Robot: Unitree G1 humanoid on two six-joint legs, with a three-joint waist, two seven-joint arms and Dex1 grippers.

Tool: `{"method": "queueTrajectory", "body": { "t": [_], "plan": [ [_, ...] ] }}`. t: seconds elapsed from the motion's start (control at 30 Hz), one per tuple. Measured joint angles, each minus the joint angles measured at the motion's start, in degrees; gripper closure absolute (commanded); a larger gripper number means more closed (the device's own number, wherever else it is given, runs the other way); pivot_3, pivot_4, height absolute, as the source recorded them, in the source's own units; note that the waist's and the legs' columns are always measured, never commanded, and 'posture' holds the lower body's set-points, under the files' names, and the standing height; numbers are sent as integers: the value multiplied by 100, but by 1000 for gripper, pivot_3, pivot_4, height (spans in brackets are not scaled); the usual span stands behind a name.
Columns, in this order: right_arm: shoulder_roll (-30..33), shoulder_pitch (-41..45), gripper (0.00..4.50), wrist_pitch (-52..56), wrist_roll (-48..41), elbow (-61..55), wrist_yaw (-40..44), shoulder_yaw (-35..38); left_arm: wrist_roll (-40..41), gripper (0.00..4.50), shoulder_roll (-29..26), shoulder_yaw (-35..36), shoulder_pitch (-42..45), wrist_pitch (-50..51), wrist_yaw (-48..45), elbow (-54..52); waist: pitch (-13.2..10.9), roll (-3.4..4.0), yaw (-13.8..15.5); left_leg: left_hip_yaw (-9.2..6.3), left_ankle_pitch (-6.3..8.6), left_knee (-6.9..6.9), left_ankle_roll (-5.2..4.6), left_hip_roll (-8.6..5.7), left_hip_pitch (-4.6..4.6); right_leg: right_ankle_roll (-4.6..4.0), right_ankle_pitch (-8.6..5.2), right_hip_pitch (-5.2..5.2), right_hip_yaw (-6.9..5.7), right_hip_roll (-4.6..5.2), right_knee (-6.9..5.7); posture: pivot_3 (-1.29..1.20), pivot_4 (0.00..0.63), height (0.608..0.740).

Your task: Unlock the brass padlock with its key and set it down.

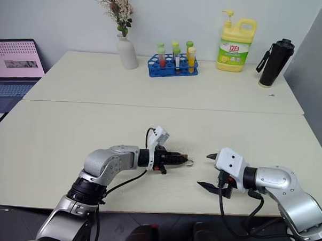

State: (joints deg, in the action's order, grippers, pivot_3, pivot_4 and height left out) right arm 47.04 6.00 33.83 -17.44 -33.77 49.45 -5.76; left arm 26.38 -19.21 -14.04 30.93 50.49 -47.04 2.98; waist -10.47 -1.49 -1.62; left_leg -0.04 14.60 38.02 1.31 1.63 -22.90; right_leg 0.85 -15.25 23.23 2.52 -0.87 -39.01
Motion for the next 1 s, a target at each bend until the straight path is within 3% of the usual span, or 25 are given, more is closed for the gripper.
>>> {"method": "queueTrajectory", "body": {
  "t": [0.23,0.37,0.5,0.7,1.0],
  "plan": [
    [-3,-37,0,-67,42,28,16,0,-261,440,65,-9,1,-623,20,130,0,0,1,0,0,0,0,0,-1,0,0,0,1,0,0,0,150,740],
    [-8,-46,0,-52,19,35,12,27,-388,440,-244,280,24,-1331,-39,-208,0,0,-9,1,0,-3,0,3,0,0,0,1,1,-1,0,0,150,740],
    [-7,-52,0,-31,-183,49,59,245,-452,440,-1164,608,-223,-1846,-399,-1156,0,1,-21,4,0,-8,1,7,3,0,0,2,5,0,2,0,150,740],
    [115,-16,0,-120,-423,237,375,495,-509,440,-2450,1036,-1365,-2160,-909,-2138,-1,0,-9,7,1,-6,0,4,3,-1,-1,1,3,6,5,0,150,740],
    [437,-82,0,-371,-670,459,1031,594,-602,440,-2823,1286,-2213,-2595,-989,-2740,-2,-2,12,5,1,-6,-1,10,2,-2,-2,1,0,10,6,0,150,740]
  ]
}}
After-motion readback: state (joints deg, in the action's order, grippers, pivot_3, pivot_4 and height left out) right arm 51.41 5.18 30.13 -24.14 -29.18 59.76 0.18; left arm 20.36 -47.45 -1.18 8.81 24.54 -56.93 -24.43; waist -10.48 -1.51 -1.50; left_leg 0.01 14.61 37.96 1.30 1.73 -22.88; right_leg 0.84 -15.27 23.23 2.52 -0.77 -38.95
